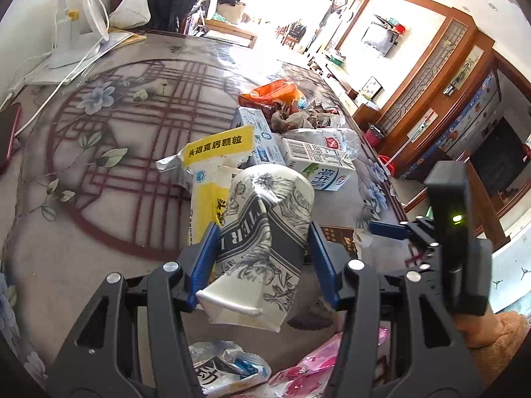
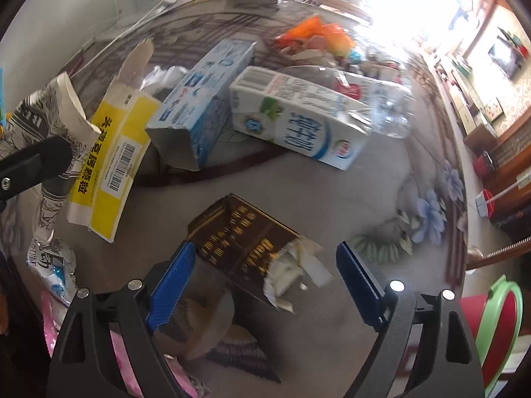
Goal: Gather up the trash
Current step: 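Grasp the patterned paper cup with the left tool, then grasp the brown wrapper with the right tool and lift it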
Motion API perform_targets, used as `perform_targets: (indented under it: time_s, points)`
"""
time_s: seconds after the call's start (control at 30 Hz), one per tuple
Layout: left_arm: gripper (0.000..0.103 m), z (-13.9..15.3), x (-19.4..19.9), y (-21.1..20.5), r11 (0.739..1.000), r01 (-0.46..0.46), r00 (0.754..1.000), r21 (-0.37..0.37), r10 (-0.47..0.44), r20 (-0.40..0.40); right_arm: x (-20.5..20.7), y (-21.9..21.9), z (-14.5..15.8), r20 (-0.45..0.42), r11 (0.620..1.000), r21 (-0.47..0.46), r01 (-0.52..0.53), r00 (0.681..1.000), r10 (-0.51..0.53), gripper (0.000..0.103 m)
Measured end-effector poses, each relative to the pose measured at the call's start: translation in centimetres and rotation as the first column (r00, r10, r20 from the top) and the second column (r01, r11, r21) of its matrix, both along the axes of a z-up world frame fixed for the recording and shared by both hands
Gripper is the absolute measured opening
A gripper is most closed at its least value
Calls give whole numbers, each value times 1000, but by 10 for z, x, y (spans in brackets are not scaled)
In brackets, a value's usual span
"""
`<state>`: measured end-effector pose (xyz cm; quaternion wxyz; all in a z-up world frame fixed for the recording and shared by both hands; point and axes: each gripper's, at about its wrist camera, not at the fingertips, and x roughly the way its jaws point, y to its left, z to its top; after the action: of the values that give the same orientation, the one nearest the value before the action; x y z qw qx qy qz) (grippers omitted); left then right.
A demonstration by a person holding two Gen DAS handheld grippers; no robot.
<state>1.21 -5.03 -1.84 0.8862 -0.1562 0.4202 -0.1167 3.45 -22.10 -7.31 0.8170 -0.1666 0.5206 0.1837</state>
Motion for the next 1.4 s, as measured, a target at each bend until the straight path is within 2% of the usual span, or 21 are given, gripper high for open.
perform_targets:
  time_s: [0.17, 0.27, 0.33, 0.43, 0.7, 0.87, 1.1, 1.27, 1.4]
  points:
    - [52, -3, 2, 3, 1000, -11, 1000, -18, 11, -9, 3, 13, -7, -12, 1000, -8, -21, 1000, 21, 82]
    - [52, -4, 3, 6, 999, -20, 1000, -27, 20, -14, 1, 14, -7, -26, 1000, 12, -20, 999, 20, 60]
    - [52, -5, 4, 7, 999, -23, 1000, -30, 22, -15, 0, 14, -5, -20, 1000, 17, -19, 1000, 20, 54]
    - [52, -5, 4, 6, 999, -22, 1000, -29, 22, -17, -5, 14, 0, -10, 999, 47, -11, 1000, 12, 50]
    - [52, -6, 3, 3, 1000, -15, 1000, -27, 15, -18, -26, -9, 30, 57, 985, 157, 65, 996, -74, 48]
    - [52, -3, 0, -3, 1000, 12, 1000, -27, -11, 0, -48, -26, 54, 133, 973, 184, 141, 977, -167, 48]
    - [52, -1, -3, -12, 997, 58, 998, -43, -57, 22, -78, -65, 75, 160, 929, 275, 246, 941, -297, 48]
    - [52, 4, -7, -23, 995, 97, 994, -15, -96, 58, -97, -90, 80, 162, 899, 316, 305, 916, -368, 48]
    - [52, 4, -9, -30, 993, 117, 991, 14, -118, 68, -109, -117, 91, 219, 870, 336, 360, 869, -444, 48]
